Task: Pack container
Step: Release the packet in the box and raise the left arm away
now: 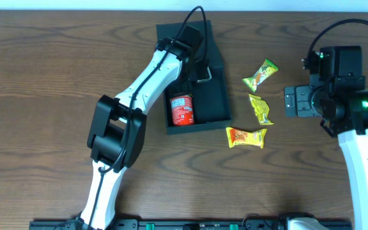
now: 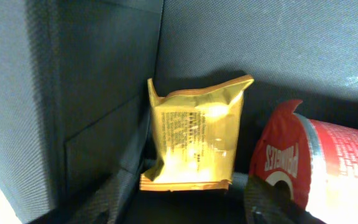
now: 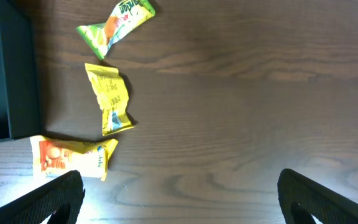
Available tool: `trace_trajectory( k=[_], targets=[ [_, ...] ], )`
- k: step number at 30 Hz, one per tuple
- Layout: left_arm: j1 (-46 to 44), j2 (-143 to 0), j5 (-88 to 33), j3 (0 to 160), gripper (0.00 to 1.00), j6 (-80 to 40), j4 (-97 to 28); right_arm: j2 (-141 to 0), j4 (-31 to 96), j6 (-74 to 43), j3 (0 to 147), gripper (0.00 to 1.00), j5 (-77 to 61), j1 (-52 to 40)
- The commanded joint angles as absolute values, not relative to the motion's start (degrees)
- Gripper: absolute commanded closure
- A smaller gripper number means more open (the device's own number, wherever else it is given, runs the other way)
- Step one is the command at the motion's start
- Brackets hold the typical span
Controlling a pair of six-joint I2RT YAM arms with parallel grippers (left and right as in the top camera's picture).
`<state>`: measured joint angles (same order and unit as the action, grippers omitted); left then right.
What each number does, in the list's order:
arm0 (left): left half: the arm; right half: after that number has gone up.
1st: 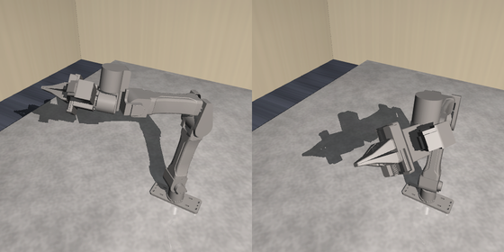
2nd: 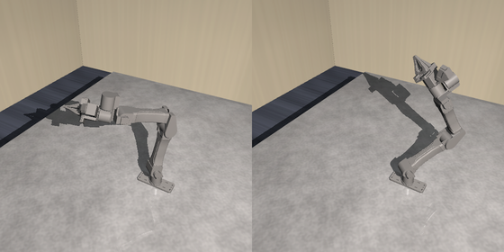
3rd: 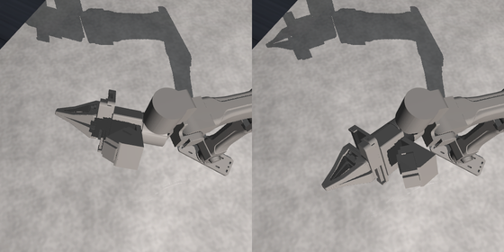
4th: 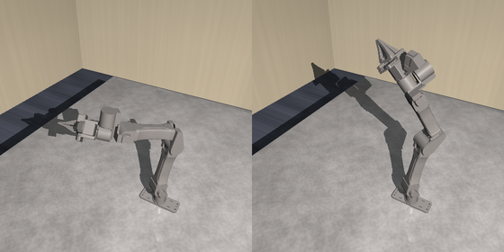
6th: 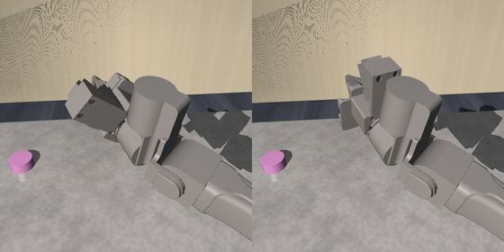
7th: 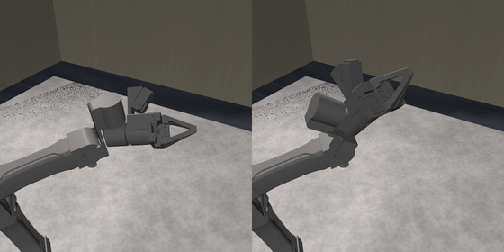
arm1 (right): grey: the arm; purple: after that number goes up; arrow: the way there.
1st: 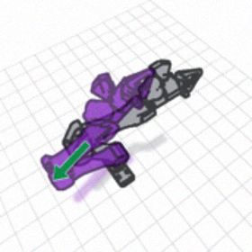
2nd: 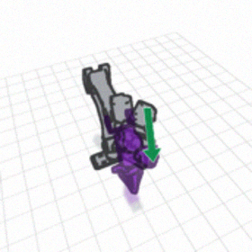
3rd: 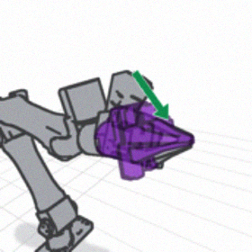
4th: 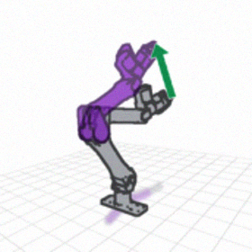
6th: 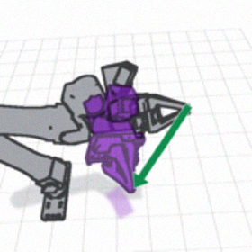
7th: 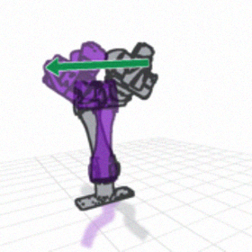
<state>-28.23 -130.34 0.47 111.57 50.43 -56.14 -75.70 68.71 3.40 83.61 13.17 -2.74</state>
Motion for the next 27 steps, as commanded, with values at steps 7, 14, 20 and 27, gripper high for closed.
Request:
trace_trajectory(
  k=[7,14,20,27],
  targets=[
    [-28.3,-129.5,3.4,113.3,0.29,46.9,-56.6,-75.7,68.3,2.8,84.2,0.01,14.0,-2.5],
    [-28.3,-122.9,3.3,119.2,0.31,41.3,-56.9,-75.7,66.9,-1.7,84.2,0.01,14.0,-2.5],
    [-28.3,-114.7,-1.1,120.6,0.31,38.1,-57.4,-75.7,66.4,-3.9,84.2,0.01,14.0,-2.5],
    [-26.4,-110.6,6.1,120.6,0.37,17.8,-64.1,-75.7,66.2,-5.7,84.2,0.01,14.0,-2.5]
  ],
)
